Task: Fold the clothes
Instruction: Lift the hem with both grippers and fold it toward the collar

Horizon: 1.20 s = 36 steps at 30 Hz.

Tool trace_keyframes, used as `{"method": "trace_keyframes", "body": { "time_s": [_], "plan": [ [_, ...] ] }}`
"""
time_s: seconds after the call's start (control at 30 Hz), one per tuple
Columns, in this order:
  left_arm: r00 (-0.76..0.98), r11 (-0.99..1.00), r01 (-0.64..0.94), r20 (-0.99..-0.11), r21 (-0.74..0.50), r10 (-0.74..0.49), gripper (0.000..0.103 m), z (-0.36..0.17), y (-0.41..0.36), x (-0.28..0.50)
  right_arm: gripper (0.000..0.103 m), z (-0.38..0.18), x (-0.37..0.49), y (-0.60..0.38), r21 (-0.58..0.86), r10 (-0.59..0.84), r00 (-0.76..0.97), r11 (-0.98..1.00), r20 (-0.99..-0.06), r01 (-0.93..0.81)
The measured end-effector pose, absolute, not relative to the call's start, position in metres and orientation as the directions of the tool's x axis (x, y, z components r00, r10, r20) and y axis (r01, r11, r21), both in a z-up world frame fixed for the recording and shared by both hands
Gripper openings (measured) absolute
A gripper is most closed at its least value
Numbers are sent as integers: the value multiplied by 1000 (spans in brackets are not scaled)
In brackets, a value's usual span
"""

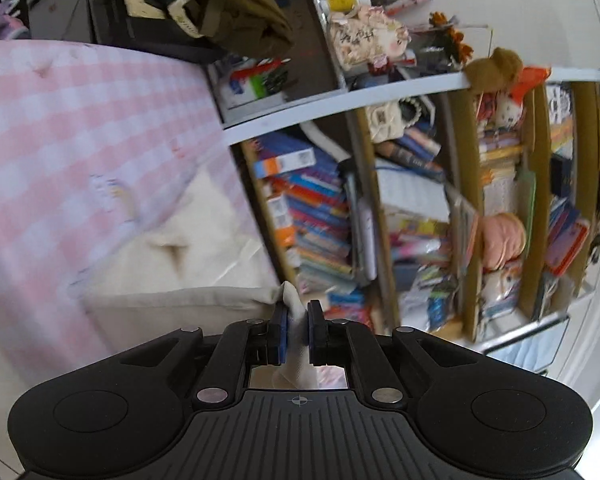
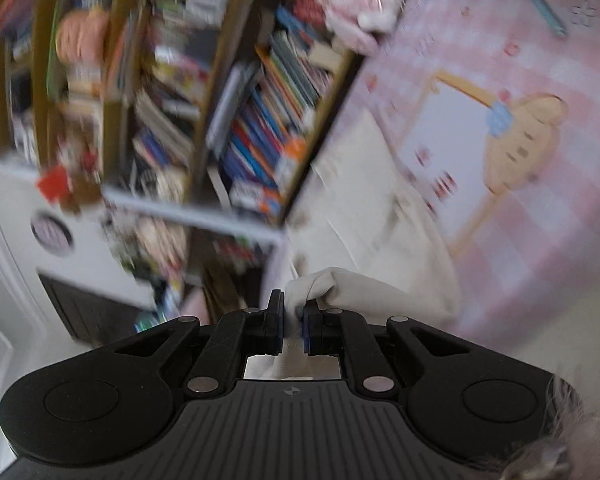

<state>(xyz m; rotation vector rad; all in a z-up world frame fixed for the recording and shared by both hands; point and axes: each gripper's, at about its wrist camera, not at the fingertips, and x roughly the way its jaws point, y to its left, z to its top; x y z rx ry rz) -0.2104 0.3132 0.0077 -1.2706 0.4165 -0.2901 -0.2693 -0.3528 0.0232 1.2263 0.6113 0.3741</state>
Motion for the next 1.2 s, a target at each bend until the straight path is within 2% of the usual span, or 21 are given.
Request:
{"method": "trace_keyframes", "body": {
  "time_s": [0.37,0.57,0.67,1.0,1.2],
  "plan": [
    [891,250,12,-103,-968,-442,8,19,311,-118,8,38,-188,-340,964,516,843,265,-153,13],
    [900,206,-22,-109,-978,-421,8,11,321,-59,8,33,-137,-348,974,435,889,220,-141,47],
    [892,206,-54,-140,-977,-430,7,4,322,-28,8,28,-109,-349,978,399,905,198,-144,68],
    [861,165,-207,-260,-964,-438,7,-40,327,49,8,-2,-30,-343,961,348,902,197,-256,197],
    [843,225,-253,-329,-941,-425,7,-52,322,101,8,-19,23,-340,941,331,887,216,-321,260]
  ]
}}
